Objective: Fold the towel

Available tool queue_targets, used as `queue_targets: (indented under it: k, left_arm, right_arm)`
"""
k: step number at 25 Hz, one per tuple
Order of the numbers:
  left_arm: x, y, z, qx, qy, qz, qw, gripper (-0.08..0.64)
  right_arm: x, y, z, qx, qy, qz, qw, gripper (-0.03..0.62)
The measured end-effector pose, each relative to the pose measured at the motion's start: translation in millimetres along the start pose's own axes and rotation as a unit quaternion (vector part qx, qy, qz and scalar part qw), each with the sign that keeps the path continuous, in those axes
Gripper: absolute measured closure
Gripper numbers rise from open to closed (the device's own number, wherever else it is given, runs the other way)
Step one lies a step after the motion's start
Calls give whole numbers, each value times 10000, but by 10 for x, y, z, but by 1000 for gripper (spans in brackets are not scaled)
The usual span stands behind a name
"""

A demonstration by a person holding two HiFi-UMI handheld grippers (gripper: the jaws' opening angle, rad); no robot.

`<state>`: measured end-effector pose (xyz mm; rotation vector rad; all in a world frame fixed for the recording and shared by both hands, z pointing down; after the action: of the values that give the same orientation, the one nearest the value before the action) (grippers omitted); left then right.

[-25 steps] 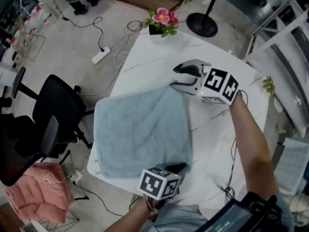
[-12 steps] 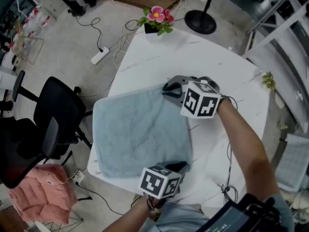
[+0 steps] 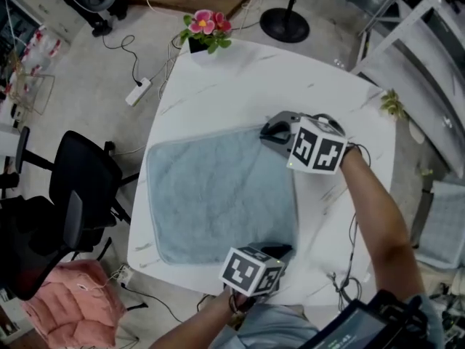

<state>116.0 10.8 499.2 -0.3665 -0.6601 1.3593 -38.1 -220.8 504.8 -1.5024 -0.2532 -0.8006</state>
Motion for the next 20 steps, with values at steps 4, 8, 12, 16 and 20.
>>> queue_targets:
  k: [4, 8, 12, 16, 20]
  left_arm:
    - [92, -282, -268, 242, -295, 403, 9985, 538]
    - [227, -577, -553, 476, -503, 758, 9947, 538]
    - [416, -846, -841, 673, -682, 1091, 9894, 537]
    - [584, -1016, -1043, 816, -867, 1354, 9836, 537]
    - [670, -1073, -1106, 842, -983, 1479, 9805, 537]
  right_arm:
    - [461, 356, 132, 207, -540, 83, 9983, 565]
    - [930, 737, 339, 421, -949, 169, 9945, 566]
    - [1326, 1077, 592, 547, -1272, 266, 9900, 566]
    - [1617, 1332, 837, 576, -1533, 301, 9860, 566]
    - [1775, 1474, 976, 748, -1717, 237, 9820, 569]
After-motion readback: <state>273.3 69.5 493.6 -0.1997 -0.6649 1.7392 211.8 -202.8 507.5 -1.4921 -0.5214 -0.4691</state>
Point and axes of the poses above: the fingertips, and each gripper's own axes: y backward along the fingers, z to its left, x out of its underside, the point moved 1 cm from there along y, backward along the fingers, and after that the axes turned 2 degrees about -x, right-handed, at the moved point
